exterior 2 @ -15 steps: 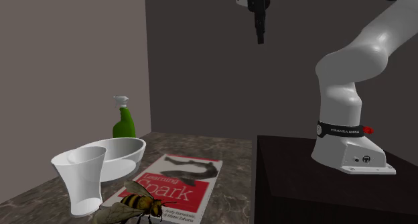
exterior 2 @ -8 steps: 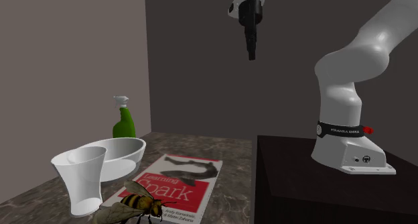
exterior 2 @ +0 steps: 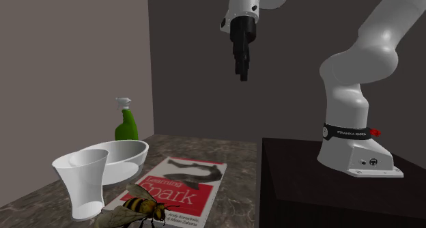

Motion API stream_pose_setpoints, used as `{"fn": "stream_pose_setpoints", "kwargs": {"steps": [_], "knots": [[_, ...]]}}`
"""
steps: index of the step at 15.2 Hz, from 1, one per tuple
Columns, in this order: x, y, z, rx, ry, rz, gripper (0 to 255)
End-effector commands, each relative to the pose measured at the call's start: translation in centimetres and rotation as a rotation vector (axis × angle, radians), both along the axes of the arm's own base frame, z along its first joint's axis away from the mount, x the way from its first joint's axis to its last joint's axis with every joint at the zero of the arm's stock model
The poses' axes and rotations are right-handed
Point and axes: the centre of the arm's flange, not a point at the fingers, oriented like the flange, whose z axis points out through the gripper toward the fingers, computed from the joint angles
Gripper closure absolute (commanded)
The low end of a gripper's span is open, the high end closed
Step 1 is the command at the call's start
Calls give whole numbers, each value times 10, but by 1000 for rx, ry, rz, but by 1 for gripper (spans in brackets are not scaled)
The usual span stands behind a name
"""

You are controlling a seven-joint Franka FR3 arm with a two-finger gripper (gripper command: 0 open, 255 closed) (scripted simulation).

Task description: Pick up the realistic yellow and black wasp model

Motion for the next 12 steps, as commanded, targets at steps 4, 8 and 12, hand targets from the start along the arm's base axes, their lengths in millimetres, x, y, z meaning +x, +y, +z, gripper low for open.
{"fn": "stream_pose_setpoints", "kwargs": {"steps": [4, 8, 12], "knots": [[23, 39, -48, 6, -31, -9, 0], [42, 72, -82, 9, -53, -15, 0], [63, 104, -116, 13, -75, -21, 0]]}}
